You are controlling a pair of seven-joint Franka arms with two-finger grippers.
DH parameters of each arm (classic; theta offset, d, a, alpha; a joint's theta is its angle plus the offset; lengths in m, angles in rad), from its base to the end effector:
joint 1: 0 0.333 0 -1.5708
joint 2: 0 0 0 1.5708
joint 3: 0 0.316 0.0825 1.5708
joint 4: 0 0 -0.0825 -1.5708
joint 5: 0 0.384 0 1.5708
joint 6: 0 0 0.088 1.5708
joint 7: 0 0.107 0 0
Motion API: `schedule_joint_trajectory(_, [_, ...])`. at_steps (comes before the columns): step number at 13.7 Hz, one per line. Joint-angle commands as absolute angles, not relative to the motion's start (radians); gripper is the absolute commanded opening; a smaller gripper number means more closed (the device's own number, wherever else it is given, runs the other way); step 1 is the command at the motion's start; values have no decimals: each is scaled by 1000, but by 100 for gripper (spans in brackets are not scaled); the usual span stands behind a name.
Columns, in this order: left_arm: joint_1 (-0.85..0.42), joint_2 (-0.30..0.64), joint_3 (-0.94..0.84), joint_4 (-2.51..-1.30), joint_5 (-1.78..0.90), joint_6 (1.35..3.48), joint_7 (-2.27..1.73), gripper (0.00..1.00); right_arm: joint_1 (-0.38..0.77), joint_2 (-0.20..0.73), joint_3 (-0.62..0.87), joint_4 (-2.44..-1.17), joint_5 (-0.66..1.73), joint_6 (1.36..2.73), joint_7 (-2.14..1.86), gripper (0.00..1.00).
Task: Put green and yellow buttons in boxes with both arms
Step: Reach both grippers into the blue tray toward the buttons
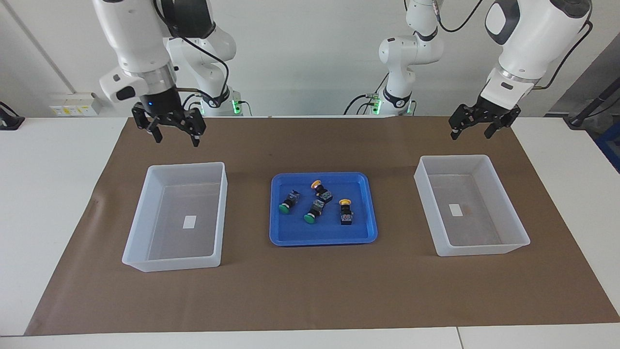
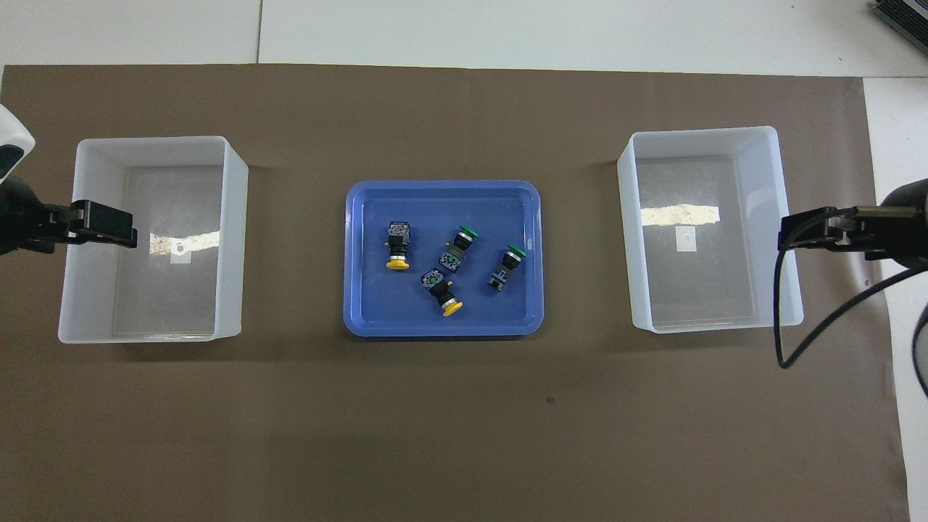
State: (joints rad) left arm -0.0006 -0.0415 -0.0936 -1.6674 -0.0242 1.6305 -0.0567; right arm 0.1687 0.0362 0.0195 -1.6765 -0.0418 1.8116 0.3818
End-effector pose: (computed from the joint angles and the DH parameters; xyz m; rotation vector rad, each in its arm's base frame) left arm 0.5431 -0.0548 0.6067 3.1205 -0.0562 0.0045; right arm 0.5742 0.1057 0.5755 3.1128 -0.2898 0.1662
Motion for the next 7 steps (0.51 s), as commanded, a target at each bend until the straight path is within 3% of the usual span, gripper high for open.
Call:
schedule_joint_trajectory(1, [-60, -67, -94, -1710, -12, 1698, -60, 100, 239, 161, 20, -1663, -44, 1926, 526, 100])
schedule_joint_trajectory(7, [-182, -80, -95, -1882, -14, 1948, -178, 100, 412, 379, 20, -1667, -48, 2156, 935, 100])
